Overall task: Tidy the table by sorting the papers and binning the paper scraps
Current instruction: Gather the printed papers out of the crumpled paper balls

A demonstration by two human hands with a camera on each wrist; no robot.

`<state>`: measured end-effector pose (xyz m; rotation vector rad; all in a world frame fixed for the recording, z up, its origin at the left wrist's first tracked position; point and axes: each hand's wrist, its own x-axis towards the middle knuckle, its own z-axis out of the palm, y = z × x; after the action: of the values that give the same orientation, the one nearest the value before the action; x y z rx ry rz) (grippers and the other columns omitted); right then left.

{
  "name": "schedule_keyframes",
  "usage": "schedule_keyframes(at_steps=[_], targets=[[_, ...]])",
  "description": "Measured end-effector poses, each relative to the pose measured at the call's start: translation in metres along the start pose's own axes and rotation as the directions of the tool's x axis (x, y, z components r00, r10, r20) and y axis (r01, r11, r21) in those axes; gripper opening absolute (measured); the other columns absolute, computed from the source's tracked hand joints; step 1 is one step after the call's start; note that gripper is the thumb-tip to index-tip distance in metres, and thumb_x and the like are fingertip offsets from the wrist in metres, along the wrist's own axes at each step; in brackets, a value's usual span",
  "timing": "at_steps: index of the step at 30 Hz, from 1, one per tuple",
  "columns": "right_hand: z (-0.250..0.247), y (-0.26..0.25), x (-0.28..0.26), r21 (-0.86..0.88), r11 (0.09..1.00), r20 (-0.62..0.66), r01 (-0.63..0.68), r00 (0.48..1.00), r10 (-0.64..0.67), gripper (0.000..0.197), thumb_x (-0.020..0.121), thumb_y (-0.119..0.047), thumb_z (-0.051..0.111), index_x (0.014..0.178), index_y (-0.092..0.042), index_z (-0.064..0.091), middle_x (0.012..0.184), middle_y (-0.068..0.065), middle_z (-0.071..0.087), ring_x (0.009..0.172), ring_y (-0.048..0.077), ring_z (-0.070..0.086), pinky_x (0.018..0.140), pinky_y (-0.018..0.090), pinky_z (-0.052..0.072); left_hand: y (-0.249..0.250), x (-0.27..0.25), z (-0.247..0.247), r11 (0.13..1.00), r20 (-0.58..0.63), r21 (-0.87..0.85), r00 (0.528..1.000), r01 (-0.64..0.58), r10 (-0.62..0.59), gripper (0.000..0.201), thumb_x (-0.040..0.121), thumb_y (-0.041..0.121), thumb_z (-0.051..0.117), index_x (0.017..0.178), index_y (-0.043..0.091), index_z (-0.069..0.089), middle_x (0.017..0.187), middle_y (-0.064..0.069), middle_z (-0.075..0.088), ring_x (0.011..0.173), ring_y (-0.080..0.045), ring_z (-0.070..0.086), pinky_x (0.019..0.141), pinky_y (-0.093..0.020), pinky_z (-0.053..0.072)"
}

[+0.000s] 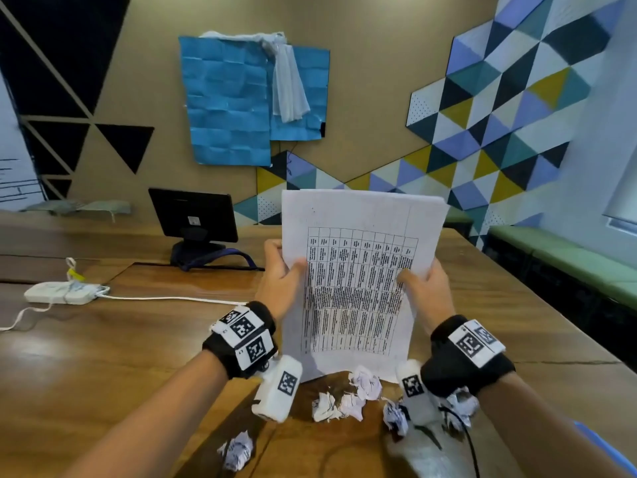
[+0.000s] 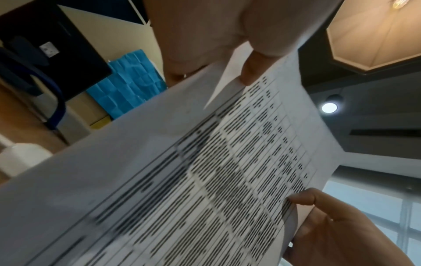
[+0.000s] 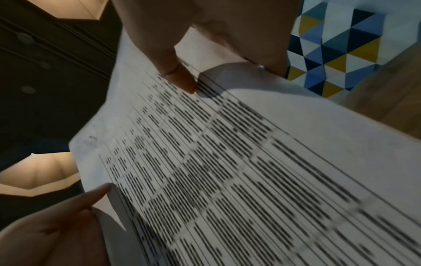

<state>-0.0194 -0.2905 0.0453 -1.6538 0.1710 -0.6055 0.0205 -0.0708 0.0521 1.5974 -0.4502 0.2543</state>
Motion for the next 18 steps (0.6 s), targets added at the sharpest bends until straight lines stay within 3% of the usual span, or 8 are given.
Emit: schedule_keyframes(at_steps=[6, 9, 12, 16, 18], targets=[[0.002, -0.02, 0.001, 0.036, 0.997, -0.015, 0.075, 0.997, -0.074, 0.027, 0.09, -0.002, 0.048, 0.109, -0.022, 0.049, 0.105, -0.003, 0.061, 0.104, 0.019, 0.058, 0.09, 0.037, 0.048, 0.009, 0.0, 0.0, 0.997, -0.032, -0.004, 0.996, -0.082, 0.082, 0.017, 0.097, 0.006, 0.04, 0.108, 0.012, 0.028, 0.101, 0.008, 0.051, 0.089, 0.002, 0.053, 0.069, -0.008, 0.049], [0.003, -0.007, -0.006, 0.037, 0.998, -0.024, 0.052, 0.998, -0.051, 0.028, 0.089, -0.004, 0.051, 0.113, -0.019, 0.051, 0.117, 0.004, 0.063, 0.109, 0.022, 0.059, 0.094, 0.041, 0.048, 0.004, -0.005, 0.003, 0.998, -0.022, -0.018, 0.998, -0.064, 0.064, 0.015, 0.098, 0.007, 0.039, 0.107, 0.009, 0.028, 0.098, 0.01, 0.051, 0.086, 0.005, 0.052, 0.062, 0.0, 0.047], [0.005, 0.01, -0.009, -0.007, 0.998, 0.018, -0.06, 0.998, 0.06, 0.031, 0.087, -0.001, 0.054, 0.116, -0.012, 0.05, 0.118, 0.006, 0.062, 0.11, 0.024, 0.059, 0.098, 0.045, 0.047, -0.002, -0.009, 0.005, 0.998, -0.009, 0.026, 0.999, -0.052, 0.052, 0.014, 0.098, 0.009, 0.039, 0.107, 0.01, 0.028, 0.1, 0.008, 0.049, 0.087, 0.007, 0.05, 0.063, 0.003, 0.045], [0.005, 0.014, -0.006, -0.018, 0.994, 0.028, -0.107, 0.994, 0.107, 0.025, 0.086, 0.001, 0.052, 0.11, -0.008, 0.052, 0.106, 0.007, 0.064, 0.09, 0.018, 0.06, 0.076, 0.032, 0.05, -0.005, -0.007, 0.002, 0.998, 0.006, 0.051, 0.999, -0.042, 0.041, 0.014, 0.099, 0.012, 0.038, 0.107, 0.012, 0.027, 0.101, 0.008, 0.051, 0.087, 0.005, 0.052, 0.063, -0.001, 0.046], [0.005, 0.013, -0.006, -0.026, 0.994, 0.029, -0.106, 0.994, 0.107, 0.022, 0.086, 0.0, 0.051, 0.107, -0.007, 0.054, 0.105, 0.01, 0.064, 0.089, 0.021, 0.06, 0.077, 0.034, 0.05, -0.002, -0.006, 0.002, 0.997, -0.002, 0.053, 0.998, -0.055, 0.055, 0.013, 0.099, 0.012, 0.037, 0.107, 0.01, 0.027, 0.098, 0.012, 0.05, 0.087, 0.006, 0.052, 0.062, 0.002, 0.045]])
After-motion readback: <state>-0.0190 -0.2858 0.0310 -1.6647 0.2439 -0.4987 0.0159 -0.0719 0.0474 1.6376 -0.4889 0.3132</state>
